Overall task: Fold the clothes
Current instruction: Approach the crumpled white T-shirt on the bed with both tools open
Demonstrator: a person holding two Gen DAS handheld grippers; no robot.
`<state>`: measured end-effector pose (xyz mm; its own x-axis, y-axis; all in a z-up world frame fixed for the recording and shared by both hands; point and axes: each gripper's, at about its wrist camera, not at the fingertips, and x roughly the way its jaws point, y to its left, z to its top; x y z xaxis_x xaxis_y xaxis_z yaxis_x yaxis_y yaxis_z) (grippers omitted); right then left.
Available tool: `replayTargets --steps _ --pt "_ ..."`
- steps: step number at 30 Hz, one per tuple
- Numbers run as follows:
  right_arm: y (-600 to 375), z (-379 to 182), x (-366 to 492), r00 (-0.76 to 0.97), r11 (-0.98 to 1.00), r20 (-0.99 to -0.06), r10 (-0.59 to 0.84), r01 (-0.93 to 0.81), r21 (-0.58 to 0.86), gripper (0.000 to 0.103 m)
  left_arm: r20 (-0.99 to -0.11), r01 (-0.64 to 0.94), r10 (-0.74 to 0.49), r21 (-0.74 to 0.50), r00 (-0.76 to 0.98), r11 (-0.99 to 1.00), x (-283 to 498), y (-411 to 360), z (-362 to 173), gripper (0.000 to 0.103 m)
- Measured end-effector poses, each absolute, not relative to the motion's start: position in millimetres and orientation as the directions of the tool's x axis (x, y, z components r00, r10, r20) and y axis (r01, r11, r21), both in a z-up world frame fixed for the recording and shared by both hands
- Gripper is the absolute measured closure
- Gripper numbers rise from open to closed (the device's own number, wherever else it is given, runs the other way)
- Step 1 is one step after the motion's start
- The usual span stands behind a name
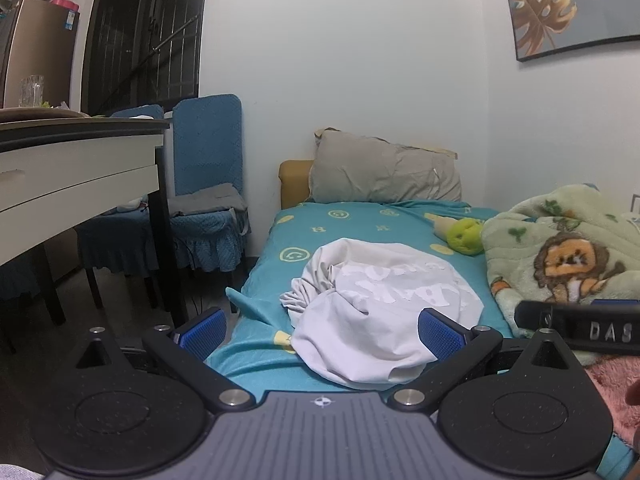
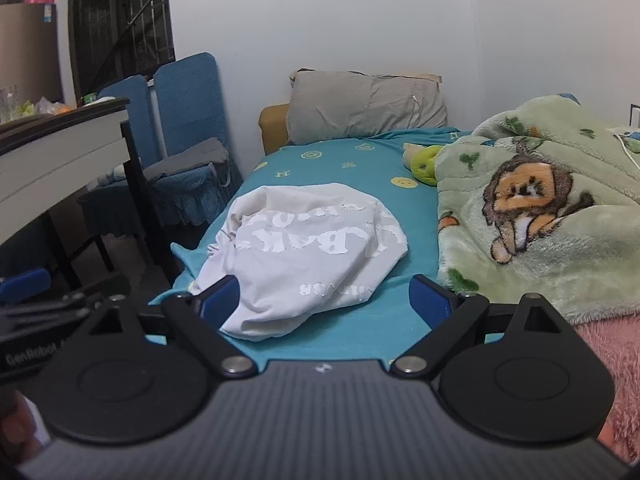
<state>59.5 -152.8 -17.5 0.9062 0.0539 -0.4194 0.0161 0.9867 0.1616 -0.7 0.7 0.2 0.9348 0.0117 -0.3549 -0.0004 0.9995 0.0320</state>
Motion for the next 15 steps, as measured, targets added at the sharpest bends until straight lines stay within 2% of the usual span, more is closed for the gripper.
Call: replayTargets --steps 9,15 --pt "-131 20 63 0.922 0.994 -0.385 0.030 0.012 0.106 0.010 -0.310 -0.012 0.013 0.007 0.951 1.000 -11 12 3 0.000" --pt "-146 1 59 0.919 0.997 -0.395 0.010 0.020 0.072 0.010 -0.305 -0.008 0.003 -0.016 0.952 1.000 -15 15 1 0.000"
